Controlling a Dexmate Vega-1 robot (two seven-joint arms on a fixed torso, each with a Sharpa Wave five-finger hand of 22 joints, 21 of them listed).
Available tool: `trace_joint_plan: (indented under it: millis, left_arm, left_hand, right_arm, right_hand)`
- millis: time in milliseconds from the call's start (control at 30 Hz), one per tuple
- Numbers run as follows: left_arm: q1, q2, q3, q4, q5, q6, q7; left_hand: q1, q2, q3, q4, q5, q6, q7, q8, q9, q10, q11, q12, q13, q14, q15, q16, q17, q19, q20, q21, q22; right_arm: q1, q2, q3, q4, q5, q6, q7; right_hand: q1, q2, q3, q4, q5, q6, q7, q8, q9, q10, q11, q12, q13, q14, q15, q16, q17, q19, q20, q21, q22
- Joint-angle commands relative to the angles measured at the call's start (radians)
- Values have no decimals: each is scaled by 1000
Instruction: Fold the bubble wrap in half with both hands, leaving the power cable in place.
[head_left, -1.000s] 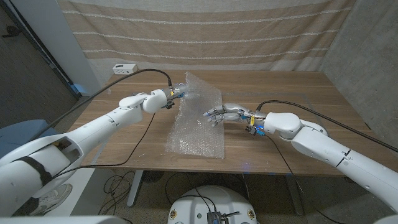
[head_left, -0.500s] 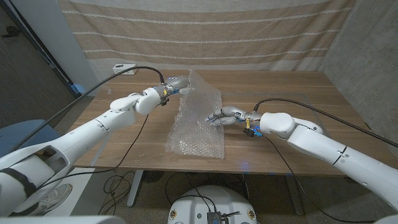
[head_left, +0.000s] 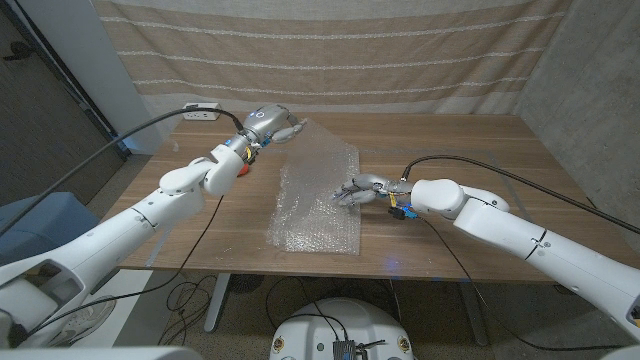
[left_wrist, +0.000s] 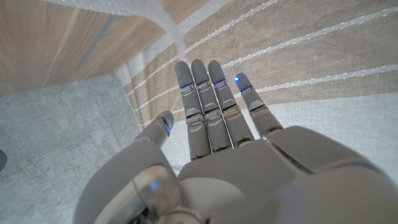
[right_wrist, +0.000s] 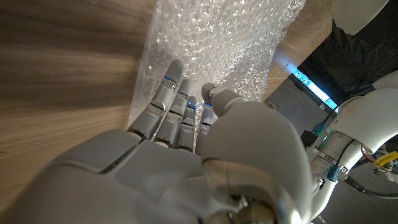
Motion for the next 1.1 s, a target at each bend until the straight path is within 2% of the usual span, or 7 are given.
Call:
trace_joint_plan:
  millis: [33, 133, 233, 267, 467, 733, 1100]
  left_arm:
    - [70, -25, -64, 35, 77, -106, 523]
    - [77, -15, -69, 17, 53, -92, 458]
    - [79, -15, -71, 17, 20, -100, 412]
    - [81, -17, -73, 20, -22, -109, 371]
    - [91, -33, -91, 51, -193, -181, 245]
    - [100, -64, -114, 117, -404, -283, 85]
    - [122, -117, -153, 219, -726, -415, -145]
  left_hand:
    - [15, 12, 17, 35, 9, -43, -11, 12, 35, -44, -10, 10, 42, -39, -7, -15, 25, -6, 0, 19, 14]
    - [6, -2, 44, 61, 7, -141, -43, -10, 49, -166, -24, -29, 67, -141, -21, -97, -6, -48, 3, 34, 23]
    - [-3, -12, 68, 62, 2, -241, -91, -74, 21, -255, -24, -91, 41, -212, -25, -168, -63, -86, 6, 42, 26]
    - [-8, -15, 73, 60, -2, -277, -100, -101, 9, -279, -28, -110, 28, -233, -20, -189, -83, -103, 11, 42, 25]
    - [-47, -32, 66, 67, -27, -441, -132, -215, -48, -391, -27, -196, -23, -331, -3, -271, -155, -160, 30, 38, 10]
    - [-81, -35, 49, 90, -42, -510, -140, -252, -73, -446, -10, -235, -48, -373, 16, -290, -176, -181, 36, 34, -2]
    - [-113, -26, 46, 119, -55, -613, -154, -270, -106, -520, -5, -279, -82, -445, 37, -305, -196, -219, 36, 19, -22]
  right_arm:
    - [25, 18, -21, 17, -26, -21, 13]
    - [17, 18, -15, 15, -27, -4, -1]
    - [-1, 15, -3, 4, -34, 18, -34]
    - [-22, 12, 16, -2, -35, 52, -69]
    - [-98, 22, 104, 21, 24, 238, -161]
    - [-160, 63, 188, 59, 72, 441, -242]
    - [-195, 119, 263, 141, 147, 562, -288]
  right_hand:
    - [-6, -1, 10, 0, -3, 6, 3, -3, 3, 3, -4, -2, 1, -5, -74, 7, 1, 1, -68, -2, 3]
    - [-7, 0, 11, 0, -5, 6, 5, -3, 3, 3, -4, -2, 1, -5, -73, 7, 1, 0, -67, -3, 3]
    - [-15, -7, 9, 2, -11, 8, 8, -3, 3, 1, 2, -4, 1, -11, -61, 5, -1, -11, -58, -7, 3]
    - [-38, -12, -2, 11, -28, 9, 11, -6, 3, 4, 2, -5, 0, -35, -22, 0, -5, -35, -31, -18, 4]
    - [-136, -42, -48, 46, -81, -23, 3, -19, 3, -11, 16, -12, -2, -92, 31, -12, -13, -104, 28, -58, 3]
    - [-171, -49, -60, 58, -95, -32, 1, -20, 2, -3, 21, -8, -3, -83, 33, -6, -19, -114, 40, -69, 3]
    - [-220, -36, -71, 82, -106, -56, -9, -24, 1, -7, 24, -10, -4, -94, 34, -5, -21, -120, 32, -82, 3]
